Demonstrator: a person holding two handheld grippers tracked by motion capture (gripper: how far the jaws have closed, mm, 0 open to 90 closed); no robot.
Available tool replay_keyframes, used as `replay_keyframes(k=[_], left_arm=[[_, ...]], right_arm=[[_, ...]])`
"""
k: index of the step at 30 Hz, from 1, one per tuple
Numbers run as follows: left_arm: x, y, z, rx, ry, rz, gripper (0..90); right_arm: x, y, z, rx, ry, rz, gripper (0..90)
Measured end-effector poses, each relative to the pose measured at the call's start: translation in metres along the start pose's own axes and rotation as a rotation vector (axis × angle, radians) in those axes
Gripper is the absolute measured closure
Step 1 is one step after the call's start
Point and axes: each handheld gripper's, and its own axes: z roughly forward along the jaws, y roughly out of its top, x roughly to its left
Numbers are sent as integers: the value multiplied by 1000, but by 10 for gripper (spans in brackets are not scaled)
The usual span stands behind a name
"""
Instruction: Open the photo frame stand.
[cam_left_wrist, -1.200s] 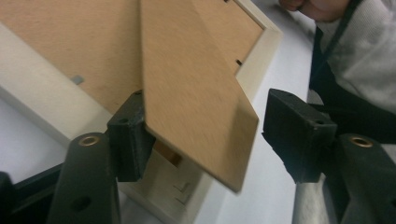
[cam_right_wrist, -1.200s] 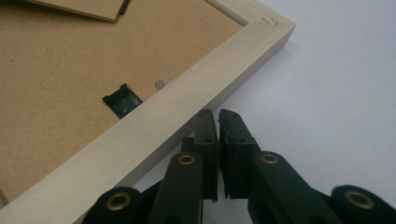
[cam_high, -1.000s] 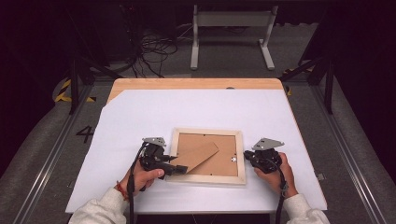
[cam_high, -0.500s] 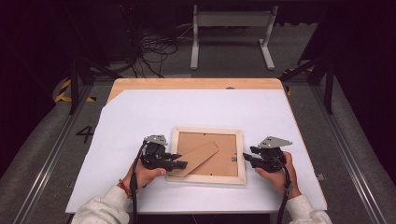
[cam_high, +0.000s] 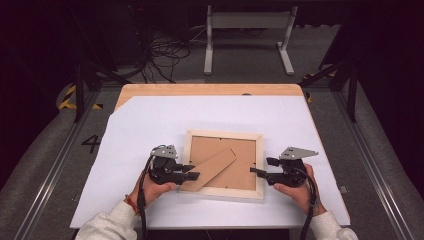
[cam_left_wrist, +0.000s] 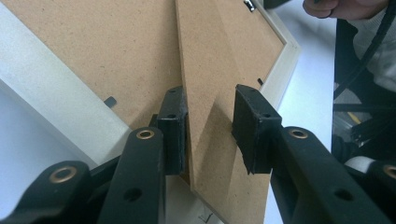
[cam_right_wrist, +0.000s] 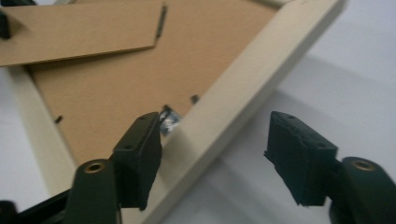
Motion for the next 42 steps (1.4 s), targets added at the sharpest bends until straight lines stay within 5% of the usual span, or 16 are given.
replay_keyframes(k=[4, 15, 25, 30, 35, 42], left_arm=[[-3, 0, -2, 3, 1, 30, 662], [-10, 1, -6, -16, 14, 52, 663], [-15, 9, -12, -44, 64, 102, 682], [-17, 13, -12, -58, 84, 123, 718], [-20, 12, -13, -60, 86, 137, 730], [-21, 9, -16, -80, 47, 139, 734]], right_arm=[[5, -1, 9, 29, 40, -17, 280], [0, -4, 23, 15, 171, 77, 276], [-3, 4, 15, -68, 139, 76, 389], [-2, 12, 12, -117, 63, 8, 414], [0, 10, 10, -151, 45, -26, 415], [5, 4, 16, -77, 82, -66, 365]])
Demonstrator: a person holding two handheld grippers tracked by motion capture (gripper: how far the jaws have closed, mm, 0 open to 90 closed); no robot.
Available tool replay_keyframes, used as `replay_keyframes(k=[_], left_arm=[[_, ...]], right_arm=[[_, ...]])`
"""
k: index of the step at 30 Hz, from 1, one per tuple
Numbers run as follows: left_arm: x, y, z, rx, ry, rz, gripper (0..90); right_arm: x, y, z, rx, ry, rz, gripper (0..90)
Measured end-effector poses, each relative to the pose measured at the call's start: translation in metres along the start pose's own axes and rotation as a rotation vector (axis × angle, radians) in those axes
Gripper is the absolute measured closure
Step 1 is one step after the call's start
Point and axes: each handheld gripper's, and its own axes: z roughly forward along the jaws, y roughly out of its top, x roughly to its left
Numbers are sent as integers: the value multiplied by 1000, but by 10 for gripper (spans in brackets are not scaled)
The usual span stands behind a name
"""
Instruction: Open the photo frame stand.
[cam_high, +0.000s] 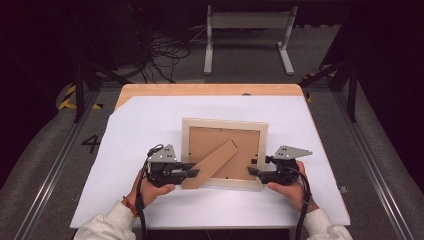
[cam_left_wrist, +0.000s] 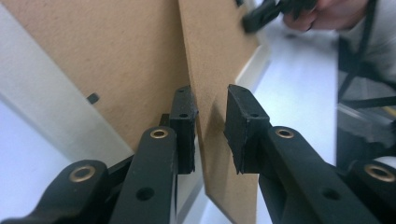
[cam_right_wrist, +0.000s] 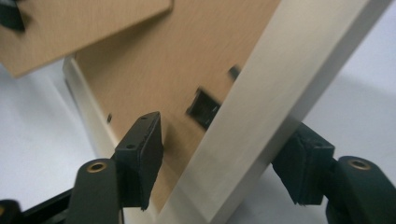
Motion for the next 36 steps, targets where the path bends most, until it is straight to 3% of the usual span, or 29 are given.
replay_keyframes(k=[3, 12, 16, 18, 26, 32, 36], left_arm=[[0, -1, 0, -9, -5, -3, 735], [-1, 2, 1, -15, 0, -2, 750], [-6, 5, 7, 5, 15, 37, 799], [-6, 6, 8, 3, 26, 39, 799], [-11, 6, 8, 18, 48, 53, 798], [-13, 5, 8, 15, 51, 55, 799], [-17, 6, 7, 18, 49, 68, 796]], right_arm=[[2, -5, 3, 14, 22, 6, 364], [2, -1, 4, -10, -18, 17, 410], [5, 4, 2, -53, -90, -44, 457], [6, 4, 3, -59, -103, -60, 454], [6, 2, 4, -75, -108, -85, 449], [4, 2, 4, -62, -97, -97, 455], [7, 2, 3, -51, -116, -122, 454]])
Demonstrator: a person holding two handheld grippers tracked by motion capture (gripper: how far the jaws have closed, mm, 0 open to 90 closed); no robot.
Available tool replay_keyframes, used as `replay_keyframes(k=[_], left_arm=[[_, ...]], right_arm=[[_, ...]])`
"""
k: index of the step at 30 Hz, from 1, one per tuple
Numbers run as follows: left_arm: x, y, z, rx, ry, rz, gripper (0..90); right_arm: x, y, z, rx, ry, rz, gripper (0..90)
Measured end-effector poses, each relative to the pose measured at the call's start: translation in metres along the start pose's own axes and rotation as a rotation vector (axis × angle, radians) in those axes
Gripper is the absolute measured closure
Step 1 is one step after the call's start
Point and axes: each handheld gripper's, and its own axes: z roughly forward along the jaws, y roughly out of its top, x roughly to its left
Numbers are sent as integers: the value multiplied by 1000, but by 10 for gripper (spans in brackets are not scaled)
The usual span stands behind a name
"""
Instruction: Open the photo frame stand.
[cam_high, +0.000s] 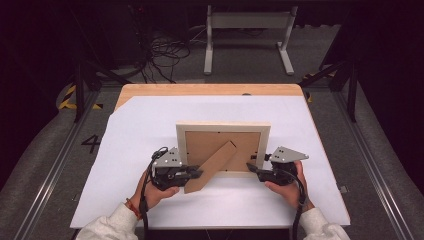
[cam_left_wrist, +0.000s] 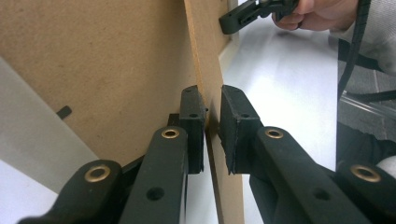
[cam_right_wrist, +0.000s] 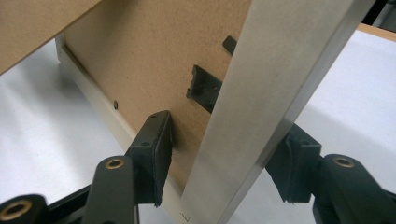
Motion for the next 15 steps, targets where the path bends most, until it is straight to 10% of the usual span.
replay_keyframes(k=[15], left_arm=[[-4, 5, 7, 2, 36, 19, 805]], right_arm=[[0, 2, 2, -30, -104, -29, 574]])
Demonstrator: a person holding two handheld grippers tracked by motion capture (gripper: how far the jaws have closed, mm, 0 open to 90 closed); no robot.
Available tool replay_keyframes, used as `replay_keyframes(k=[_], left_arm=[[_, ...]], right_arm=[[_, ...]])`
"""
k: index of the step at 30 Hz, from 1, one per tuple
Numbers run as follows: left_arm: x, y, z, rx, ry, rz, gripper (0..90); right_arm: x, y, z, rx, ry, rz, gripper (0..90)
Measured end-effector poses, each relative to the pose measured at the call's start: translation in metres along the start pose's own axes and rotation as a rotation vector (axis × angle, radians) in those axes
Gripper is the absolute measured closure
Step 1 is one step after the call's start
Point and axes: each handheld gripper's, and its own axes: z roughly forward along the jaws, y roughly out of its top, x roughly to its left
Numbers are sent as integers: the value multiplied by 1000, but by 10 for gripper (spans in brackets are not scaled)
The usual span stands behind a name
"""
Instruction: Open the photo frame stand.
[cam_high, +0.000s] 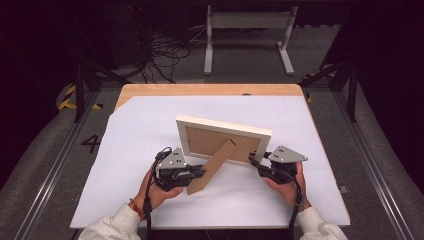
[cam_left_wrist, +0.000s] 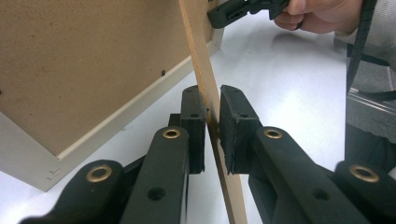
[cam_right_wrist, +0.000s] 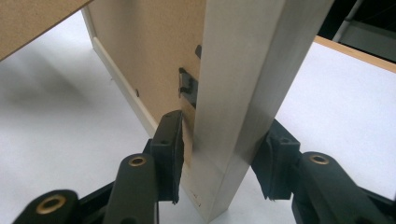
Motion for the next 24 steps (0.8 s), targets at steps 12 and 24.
replay_keyframes(k=[12, 24], left_arm=[[-9, -2, 6, 40, 23, 39, 791], [-20, -4, 14, 81, 15, 55, 768]], right_arm=[[0, 1, 2, 1, -32, -11, 565], [6, 3, 5, 12, -86, -21, 536]])
